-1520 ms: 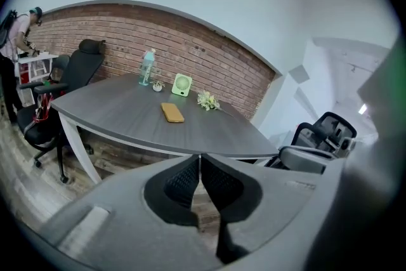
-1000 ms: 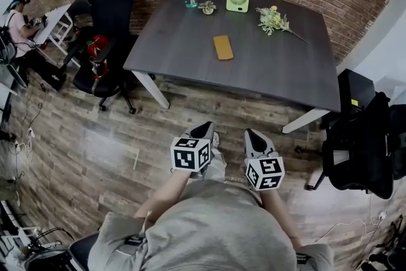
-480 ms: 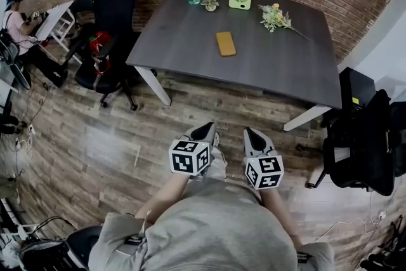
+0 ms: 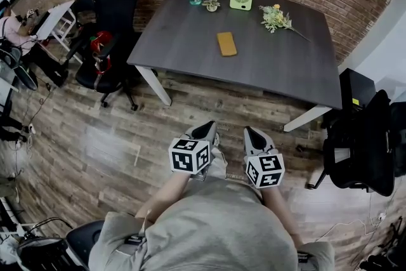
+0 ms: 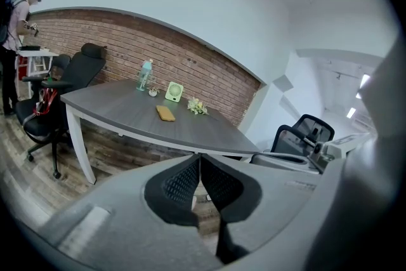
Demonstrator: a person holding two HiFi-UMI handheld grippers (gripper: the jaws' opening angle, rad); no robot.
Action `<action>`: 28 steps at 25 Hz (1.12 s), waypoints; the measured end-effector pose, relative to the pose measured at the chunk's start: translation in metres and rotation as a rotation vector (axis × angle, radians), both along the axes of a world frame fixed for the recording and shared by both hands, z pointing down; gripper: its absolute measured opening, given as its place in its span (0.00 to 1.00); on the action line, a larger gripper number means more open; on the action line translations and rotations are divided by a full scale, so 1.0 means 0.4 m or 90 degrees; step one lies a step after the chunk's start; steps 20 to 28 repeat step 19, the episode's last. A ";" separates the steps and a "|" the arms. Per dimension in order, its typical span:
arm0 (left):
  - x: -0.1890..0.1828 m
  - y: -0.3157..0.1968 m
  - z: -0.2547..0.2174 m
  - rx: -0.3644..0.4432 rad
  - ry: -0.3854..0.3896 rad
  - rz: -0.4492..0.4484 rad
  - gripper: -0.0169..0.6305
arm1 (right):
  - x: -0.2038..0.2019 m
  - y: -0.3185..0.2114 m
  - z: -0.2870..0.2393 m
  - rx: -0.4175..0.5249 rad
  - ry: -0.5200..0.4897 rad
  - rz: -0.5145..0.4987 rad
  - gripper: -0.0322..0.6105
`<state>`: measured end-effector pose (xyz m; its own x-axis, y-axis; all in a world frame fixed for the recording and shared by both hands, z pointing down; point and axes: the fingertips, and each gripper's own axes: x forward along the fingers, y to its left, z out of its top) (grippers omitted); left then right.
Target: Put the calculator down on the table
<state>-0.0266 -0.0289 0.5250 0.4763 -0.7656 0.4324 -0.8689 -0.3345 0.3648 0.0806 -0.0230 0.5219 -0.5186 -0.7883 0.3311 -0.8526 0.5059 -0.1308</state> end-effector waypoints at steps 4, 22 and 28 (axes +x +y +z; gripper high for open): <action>-0.006 0.002 0.000 -0.002 0.003 -0.005 0.06 | -0.001 -0.001 -0.002 0.004 0.000 0.000 0.05; -0.004 -0.004 -0.001 -0.008 0.010 -0.002 0.06 | 0.001 -0.006 0.002 0.001 0.000 -0.002 0.05; -0.004 -0.004 -0.001 -0.008 0.010 -0.002 0.06 | 0.001 -0.006 0.002 0.001 0.000 -0.002 0.05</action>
